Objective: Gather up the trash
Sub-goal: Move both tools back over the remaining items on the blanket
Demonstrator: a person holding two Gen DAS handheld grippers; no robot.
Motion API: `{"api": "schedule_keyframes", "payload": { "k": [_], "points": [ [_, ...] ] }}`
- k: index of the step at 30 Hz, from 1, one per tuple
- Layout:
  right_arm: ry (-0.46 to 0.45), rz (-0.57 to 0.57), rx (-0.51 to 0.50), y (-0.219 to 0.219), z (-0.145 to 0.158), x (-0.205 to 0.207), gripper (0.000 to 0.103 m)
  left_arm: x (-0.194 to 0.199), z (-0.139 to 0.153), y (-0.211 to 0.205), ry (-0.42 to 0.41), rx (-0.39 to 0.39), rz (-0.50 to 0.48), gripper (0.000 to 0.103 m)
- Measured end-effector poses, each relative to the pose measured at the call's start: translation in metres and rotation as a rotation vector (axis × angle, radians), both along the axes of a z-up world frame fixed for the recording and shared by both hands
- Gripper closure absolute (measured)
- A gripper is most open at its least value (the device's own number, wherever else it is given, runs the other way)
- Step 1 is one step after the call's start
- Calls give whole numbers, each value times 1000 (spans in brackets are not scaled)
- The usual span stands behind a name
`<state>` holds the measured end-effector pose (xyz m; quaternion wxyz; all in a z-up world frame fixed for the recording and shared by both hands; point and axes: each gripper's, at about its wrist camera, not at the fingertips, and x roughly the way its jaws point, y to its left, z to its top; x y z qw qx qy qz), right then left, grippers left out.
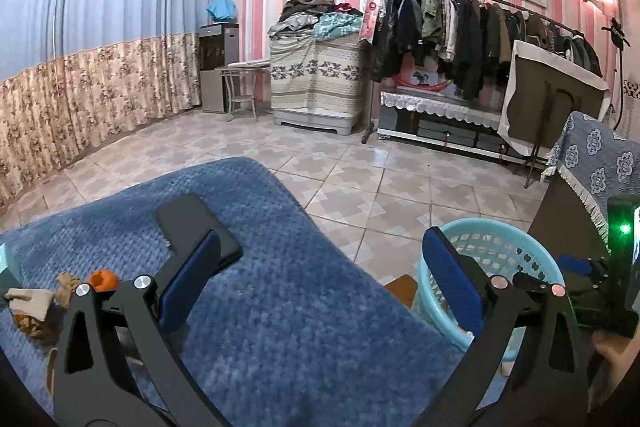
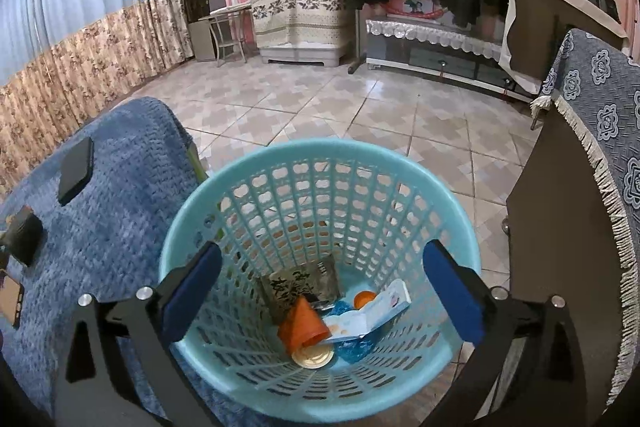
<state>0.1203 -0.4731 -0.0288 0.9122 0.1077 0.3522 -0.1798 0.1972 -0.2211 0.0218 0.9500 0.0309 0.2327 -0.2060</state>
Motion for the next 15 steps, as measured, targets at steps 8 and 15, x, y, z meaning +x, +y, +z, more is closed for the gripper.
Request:
{"api": "schedule_keyframes", "payload": {
  "k": [8, 15],
  "points": [
    [-44, 22, -8, 22, 25, -8, 4, -11, 13, 42, -13, -13, 51, 5],
    [-82, 83, -35, 58, 44, -11, 4, -21, 18, 87, -17, -27, 107, 5]
  ]
}}
